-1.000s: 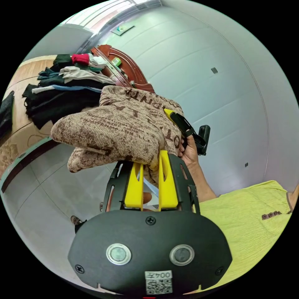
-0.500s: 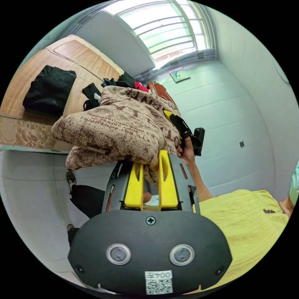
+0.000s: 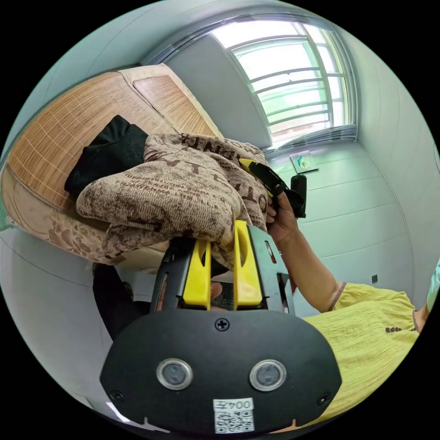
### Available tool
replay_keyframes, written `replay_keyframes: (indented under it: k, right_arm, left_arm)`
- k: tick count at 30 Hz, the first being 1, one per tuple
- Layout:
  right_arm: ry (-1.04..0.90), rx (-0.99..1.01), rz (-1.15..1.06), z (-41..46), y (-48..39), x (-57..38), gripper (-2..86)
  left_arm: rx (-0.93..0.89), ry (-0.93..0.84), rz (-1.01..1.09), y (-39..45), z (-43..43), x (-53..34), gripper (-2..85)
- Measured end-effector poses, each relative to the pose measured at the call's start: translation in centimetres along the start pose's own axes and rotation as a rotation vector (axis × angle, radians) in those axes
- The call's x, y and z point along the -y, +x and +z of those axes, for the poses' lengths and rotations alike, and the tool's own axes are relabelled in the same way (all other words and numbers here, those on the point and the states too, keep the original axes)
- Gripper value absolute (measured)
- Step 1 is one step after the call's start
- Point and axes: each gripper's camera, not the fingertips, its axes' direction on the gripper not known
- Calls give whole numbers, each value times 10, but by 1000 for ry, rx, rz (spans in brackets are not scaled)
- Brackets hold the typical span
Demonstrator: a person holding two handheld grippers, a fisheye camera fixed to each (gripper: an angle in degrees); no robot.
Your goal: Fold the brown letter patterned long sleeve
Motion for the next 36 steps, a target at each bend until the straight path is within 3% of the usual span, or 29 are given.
replay_keyframes:
  k: [9,13,18,23,31,34,36]
  right_arm:
    - [-32,59,-78,189,-13,124,49]
    - [-102,73,-106,273,-1,143,49]
    - [-293,28,84,402,63,112,47]
    - [-271,120,199,437,76,74,48]
    - [-256,90,200,496,39,38,88]
    - [-180,-30,167,491,-1,31,111]
    - [-82,-216,80,464,-42,17,112]
  left_arm:
    - [27,127,4,-31,-95,189,91]
    - [-11,158,-83,-70,-104,220,91]
    - [-107,58,-300,-141,-74,223,89]
    - [-164,56,-341,-136,-84,224,88]
    - [-79,-2,-315,-115,-91,233,121]
    - [-40,53,-286,-86,-115,221,135]
    - [48,59,-242,-53,-143,203,142]
